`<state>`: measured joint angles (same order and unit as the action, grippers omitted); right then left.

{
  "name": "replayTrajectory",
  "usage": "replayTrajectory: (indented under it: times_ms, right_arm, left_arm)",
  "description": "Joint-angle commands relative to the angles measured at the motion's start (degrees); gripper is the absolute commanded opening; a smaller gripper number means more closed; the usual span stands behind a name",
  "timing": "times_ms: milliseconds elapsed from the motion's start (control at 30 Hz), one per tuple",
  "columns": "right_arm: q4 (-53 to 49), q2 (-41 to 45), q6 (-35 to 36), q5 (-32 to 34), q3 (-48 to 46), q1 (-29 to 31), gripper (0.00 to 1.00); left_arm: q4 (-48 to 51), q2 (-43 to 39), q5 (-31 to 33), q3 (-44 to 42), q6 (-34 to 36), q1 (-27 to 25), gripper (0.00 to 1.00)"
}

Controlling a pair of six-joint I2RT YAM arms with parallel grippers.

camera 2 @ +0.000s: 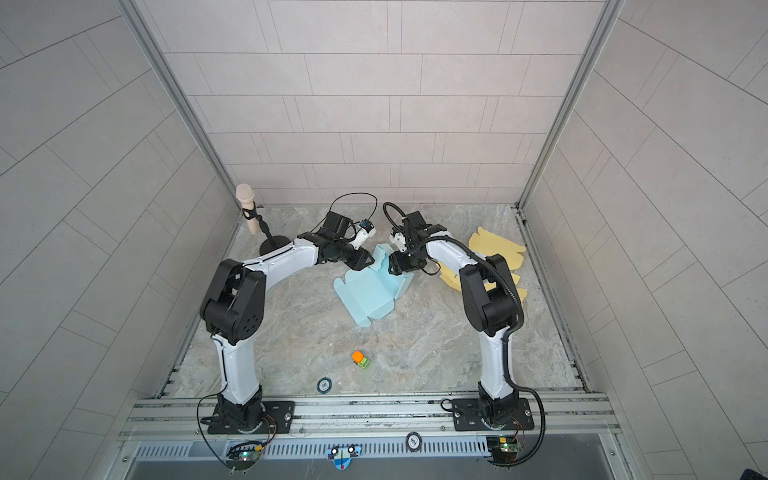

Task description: Fold the paper box

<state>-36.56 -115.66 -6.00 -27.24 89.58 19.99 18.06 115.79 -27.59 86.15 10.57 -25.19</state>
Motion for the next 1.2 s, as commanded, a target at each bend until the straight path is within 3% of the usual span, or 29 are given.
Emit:
replayTrajectory:
  times_ms: [0,233,900,1167]
  right_arm:
    - [0.3,0.0,2.3,-1.9,0.9,-0.5,0.62]
    - [0.7,-0.2,2.0,-3.1,0.9,-1.2,0.62]
    - [1.6,-1.0,0.3,-7.2,1.1,-1.8,0.6]
    - [1.8,-1.4,-1.2,-6.8,0.6,-2.6,0.59]
  left_arm:
    - [2.4,2.3,-2.8,5.1,1.8,0.0,0.48]
    - [3.4,6.1,-2.1,9.6,2.6,0.2,0.47]
    - [-5.7,9.3,0.9,10.2,-1.5,-1.5,0.41]
    - [-5.8,11.9,-1.1,13.6,-4.4,-1.4,0.47]
